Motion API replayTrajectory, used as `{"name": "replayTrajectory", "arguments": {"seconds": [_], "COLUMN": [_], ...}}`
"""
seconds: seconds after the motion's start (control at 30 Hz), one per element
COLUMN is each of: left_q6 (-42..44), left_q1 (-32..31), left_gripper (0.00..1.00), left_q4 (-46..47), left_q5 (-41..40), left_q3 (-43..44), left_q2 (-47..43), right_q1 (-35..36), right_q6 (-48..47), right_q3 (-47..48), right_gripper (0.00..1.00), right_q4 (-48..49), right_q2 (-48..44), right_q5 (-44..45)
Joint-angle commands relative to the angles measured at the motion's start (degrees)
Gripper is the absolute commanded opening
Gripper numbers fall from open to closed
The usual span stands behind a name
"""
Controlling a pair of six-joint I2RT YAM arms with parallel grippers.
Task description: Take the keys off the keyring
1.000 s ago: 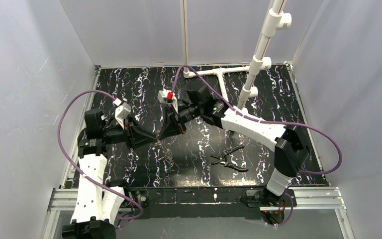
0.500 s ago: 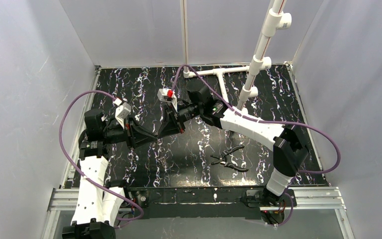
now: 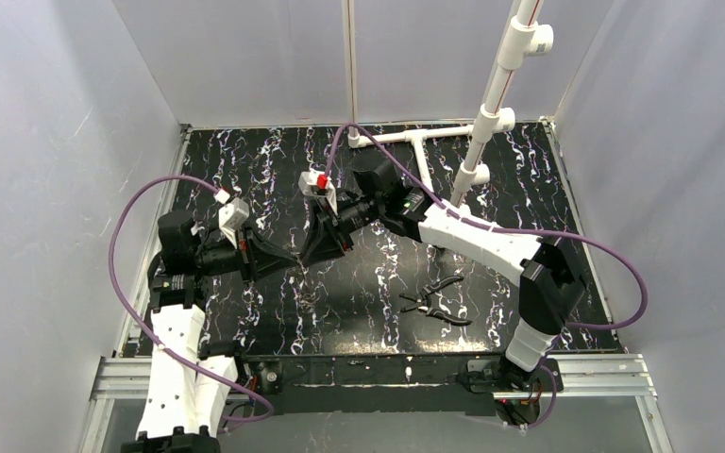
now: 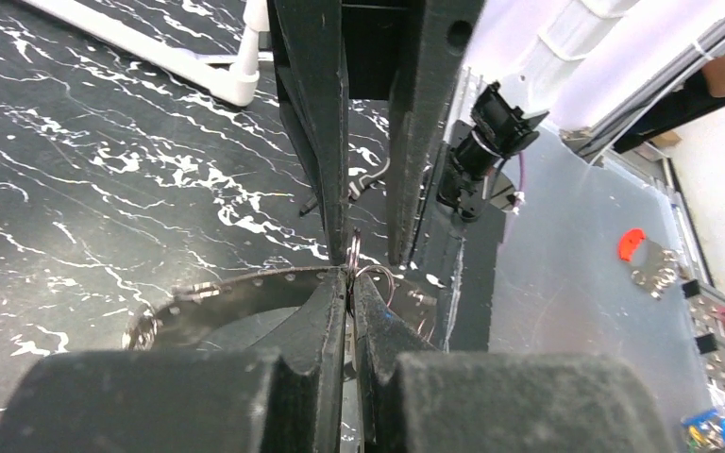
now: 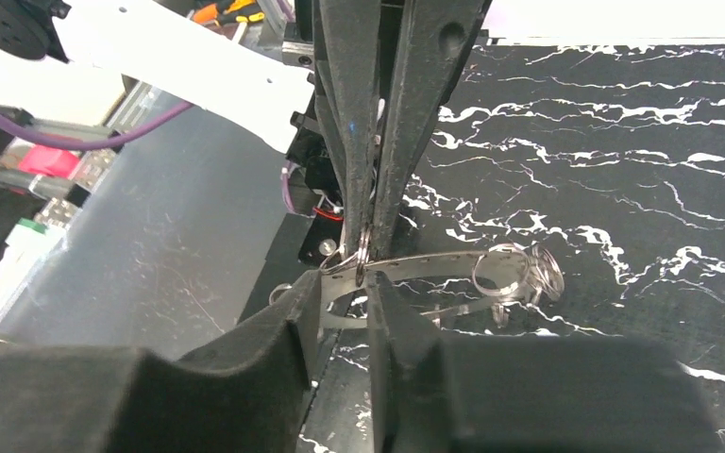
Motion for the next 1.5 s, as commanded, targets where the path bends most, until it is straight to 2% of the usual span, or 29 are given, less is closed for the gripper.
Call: {"name": "replayTrajectory", "arguments": {"seconds": [0.0, 0.13, 0.27, 0.7, 1.2, 1.27, 1.33, 1.37, 1.43, 1.47], "left_q6": [8.51, 22.11, 29.67, 34.57, 34.33, 34.23, 34.14, 33.95, 33.13, 32.32], "left_q1": [-0.07, -0.83, -2.79, -9.96, -11.31, -11.33, -11.33, -11.33, -11.33, -11.33], "left_gripper": [0.0, 0.0, 0.0, 0.0, 0.0, 0.0, 0.0, 0.0, 0.0, 0.0], "left_q4": [-5.69, -18.73, -24.87, -30.49, -30.73, -30.73, -30.69, -30.68, -30.64, -30.53], "left_q5": [-1.85, -3.24, -5.77, -12.81, -13.25, -13.32, -13.42, -13.43, -12.91, -12.56], "left_q3": [0.92, 5.32, 7.99, 12.36, 13.68, 13.59, 13.46, 13.4, 13.32, 13.31], "left_q2": [-0.57, 2.07, 3.74, 5.62, 6.19, 6.16, 6.06, 6.05, 6.13, 6.23], "right_q1": [0.65, 0.64, 0.88, 2.5, 4.33, 4.41, 4.42, 4.42, 4.42, 4.42], "right_q6": [-10.93, -16.27, -19.07, -18.85, -20.87, -21.09, -21.1, -21.1, -21.1, -21.1], "right_q3": [4.8, 6.61, 7.94, 9.95, 11.94, 12.27, 12.49, 12.59, 12.64, 12.56], "right_gripper": [0.39, 0.44, 0.46, 0.44, 0.37, 0.34, 0.26, 0.21, 0.03, 0.01], "right_q4": [-11.48, -17.76, -21.65, -23.95, -27.17, -27.3, -27.22, -27.25, -27.21, -27.16], "right_q2": [-0.39, -0.57, -0.27, 0.54, 1.93, 2.06, 2.23, 2.31, 2.42, 2.42], "right_q5": [0.02, 1.72, 2.67, 7.08, 10.29, 10.67, 10.92, 11.01, 11.47, 11.82]}}
